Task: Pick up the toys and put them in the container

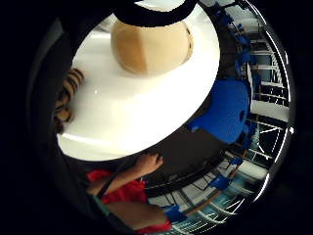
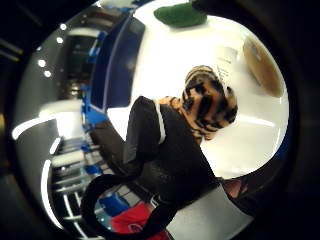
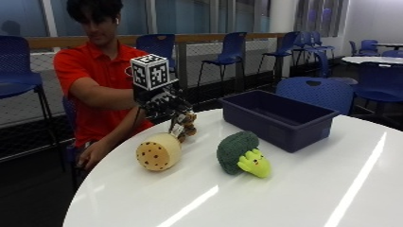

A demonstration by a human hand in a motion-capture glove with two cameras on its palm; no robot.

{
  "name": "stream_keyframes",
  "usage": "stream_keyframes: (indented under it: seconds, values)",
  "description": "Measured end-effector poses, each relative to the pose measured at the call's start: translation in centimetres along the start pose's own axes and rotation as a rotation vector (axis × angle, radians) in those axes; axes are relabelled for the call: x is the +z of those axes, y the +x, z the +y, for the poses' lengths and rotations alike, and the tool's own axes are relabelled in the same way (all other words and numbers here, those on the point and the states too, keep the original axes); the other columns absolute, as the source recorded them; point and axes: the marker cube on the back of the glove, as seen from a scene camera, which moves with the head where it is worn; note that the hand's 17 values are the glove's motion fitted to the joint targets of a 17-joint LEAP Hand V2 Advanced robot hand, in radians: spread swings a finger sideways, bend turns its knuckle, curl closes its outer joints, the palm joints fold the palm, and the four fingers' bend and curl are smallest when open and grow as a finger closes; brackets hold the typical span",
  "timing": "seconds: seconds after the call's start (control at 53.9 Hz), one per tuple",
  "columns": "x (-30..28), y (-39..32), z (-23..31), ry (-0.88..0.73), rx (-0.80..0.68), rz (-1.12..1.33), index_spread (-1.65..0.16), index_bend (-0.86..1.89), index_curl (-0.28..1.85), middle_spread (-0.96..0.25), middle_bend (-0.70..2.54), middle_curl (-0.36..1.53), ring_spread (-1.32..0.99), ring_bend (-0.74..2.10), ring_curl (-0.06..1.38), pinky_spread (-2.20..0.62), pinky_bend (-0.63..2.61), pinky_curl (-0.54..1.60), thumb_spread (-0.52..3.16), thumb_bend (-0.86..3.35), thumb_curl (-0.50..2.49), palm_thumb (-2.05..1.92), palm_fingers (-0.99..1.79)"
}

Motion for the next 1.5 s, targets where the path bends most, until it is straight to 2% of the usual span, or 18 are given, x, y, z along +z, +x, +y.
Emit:
stream_keyframes:
  seconds: [0.186, 0.408, 0.854, 1.318, 1.504]
  values:
    - [0.1, 0.4, 0.1, 0.002, -0.007, -0.013, -0.26, 0.21, 0.13, -0.09, 0.17, 0.09, -0.05, 0.15, 0.02, 0.02, 0.59, 0.19, 0.96, -0.05, 0.03, -0.08, -0.06]
    - [0.0, -0.2, 0.1, 0.014, -0.045, -0.033, -0.31, 0.19, 0.21, -0.10, 0.17, 0.16, -0.06, 0.16, 0.05, 0.03, 0.61, 0.23, 1.18, -0.06, 0.07, -0.09, -0.09]
    - [2.8, -5.3, 0.1, -0.003, -0.179, -0.078, -0.33, 0.18, 0.30, -0.11, 0.16, 0.23, -0.05, 0.16, 0.10, 0.05, 0.56, 0.27, 1.01, -0.12, 0.07, -0.18, -0.11]
    - [6.8, -7.2, -0.6, -0.003, -0.202, 0.031, -0.35, 0.18, 0.32, -0.09, 0.13, 0.23, -0.02, 0.15, 0.10, 0.12, 0.89, 0.38, 0.93, -0.10, 0.11, -0.13, -0.10]
    - [8.4, -7.4, -1.2, -0.101, -0.157, 0.071, -0.36, 0.17, 0.33, -0.08, 0.13, 0.22, -0.01, 0.16, 0.11, 0.13, 1.04, 0.41, 0.94, -0.08, 0.13, -0.10, -0.09]
